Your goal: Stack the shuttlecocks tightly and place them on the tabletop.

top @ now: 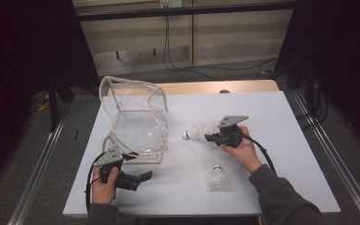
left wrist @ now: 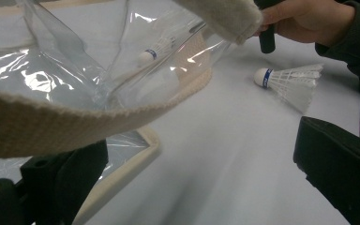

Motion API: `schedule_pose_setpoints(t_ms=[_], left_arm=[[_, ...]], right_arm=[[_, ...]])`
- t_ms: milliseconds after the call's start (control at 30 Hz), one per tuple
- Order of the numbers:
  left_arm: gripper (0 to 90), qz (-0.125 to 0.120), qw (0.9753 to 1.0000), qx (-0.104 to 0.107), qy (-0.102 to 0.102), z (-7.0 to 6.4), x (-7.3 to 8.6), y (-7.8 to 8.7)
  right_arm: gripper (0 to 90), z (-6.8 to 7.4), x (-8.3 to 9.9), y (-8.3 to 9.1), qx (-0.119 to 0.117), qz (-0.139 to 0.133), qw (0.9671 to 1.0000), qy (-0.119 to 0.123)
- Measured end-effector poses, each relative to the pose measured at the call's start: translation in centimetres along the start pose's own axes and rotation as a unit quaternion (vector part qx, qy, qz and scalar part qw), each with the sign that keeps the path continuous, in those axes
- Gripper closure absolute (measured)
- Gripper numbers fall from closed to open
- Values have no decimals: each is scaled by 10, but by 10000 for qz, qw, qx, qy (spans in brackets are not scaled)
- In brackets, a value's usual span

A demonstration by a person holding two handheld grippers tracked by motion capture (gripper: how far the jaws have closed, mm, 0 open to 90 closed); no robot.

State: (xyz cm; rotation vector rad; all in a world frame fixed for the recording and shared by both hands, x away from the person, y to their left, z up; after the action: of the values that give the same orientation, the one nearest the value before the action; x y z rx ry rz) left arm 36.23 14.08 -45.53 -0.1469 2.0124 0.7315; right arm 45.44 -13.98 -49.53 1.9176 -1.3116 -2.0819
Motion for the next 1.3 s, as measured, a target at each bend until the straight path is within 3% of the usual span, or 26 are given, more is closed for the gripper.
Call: schedule_pose_setpoints(t_ms=[1300], left_arm=[[35, 0, 10000, -8, -1, 0, 0, -1]], right_arm=[[880, 5, -2, -8, -3, 93, 9999, 71]])
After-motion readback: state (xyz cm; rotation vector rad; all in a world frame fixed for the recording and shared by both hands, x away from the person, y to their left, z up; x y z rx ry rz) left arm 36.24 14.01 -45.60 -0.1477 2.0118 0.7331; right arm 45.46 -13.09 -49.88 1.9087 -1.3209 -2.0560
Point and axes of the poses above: each handheld gripper's, and its own axes: y roughly backward along the jaws, x roughly out of its underside, z roughly to its left, the point moved 8 cm from there along -y, roughly forward along the jaws, and after that the axes turned 12 degrees about y, right-handed, at the moved point
